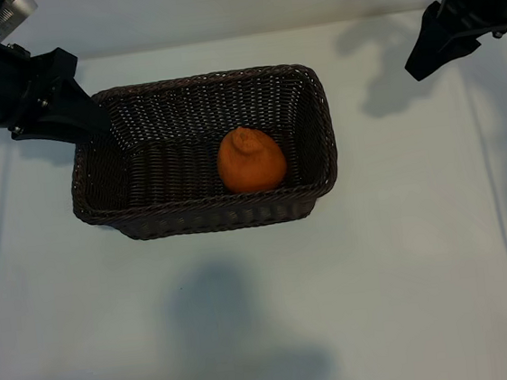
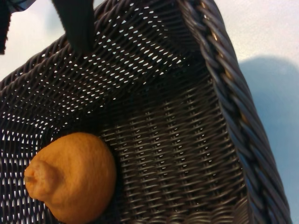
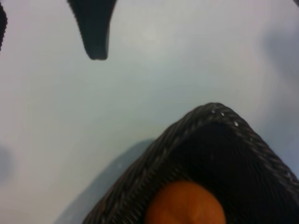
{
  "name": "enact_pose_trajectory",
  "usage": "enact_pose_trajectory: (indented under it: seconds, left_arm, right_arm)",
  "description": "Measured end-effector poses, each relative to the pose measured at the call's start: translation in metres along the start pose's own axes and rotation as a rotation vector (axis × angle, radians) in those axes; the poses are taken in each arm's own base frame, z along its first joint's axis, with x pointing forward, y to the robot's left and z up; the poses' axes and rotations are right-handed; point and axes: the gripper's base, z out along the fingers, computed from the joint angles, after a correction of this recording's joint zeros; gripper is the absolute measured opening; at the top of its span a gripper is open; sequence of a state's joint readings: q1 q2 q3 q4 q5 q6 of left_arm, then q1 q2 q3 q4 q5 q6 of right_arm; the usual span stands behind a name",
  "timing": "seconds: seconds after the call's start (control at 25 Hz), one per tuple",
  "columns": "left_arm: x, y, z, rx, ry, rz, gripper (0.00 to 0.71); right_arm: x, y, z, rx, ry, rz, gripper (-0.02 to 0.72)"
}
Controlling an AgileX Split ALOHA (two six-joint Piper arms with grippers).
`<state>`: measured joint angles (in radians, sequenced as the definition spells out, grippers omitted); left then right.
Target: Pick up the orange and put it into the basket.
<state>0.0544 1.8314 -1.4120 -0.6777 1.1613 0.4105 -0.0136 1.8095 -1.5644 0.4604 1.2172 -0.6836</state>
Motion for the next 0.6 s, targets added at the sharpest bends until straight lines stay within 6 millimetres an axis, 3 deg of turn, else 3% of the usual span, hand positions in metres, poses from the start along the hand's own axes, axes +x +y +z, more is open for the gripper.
enact_pose_trajectory:
  seconds: [0.24, 0.6]
  left_arm:
    - [-0.001, -0.001, -0.001, 0.027, -0.014, -0.005, 0.404]
    - [-0.005, 0.013, -0.018, 0.116, -0.110, -0.049, 0.404]
  right_arm:
    - [-0.001, 0.002, 0.000, -0.018, -0.015, 0.009, 0.444]
    - [-0.001, 0.002, 0.000, -0.018, -0.015, 0.009, 0.445]
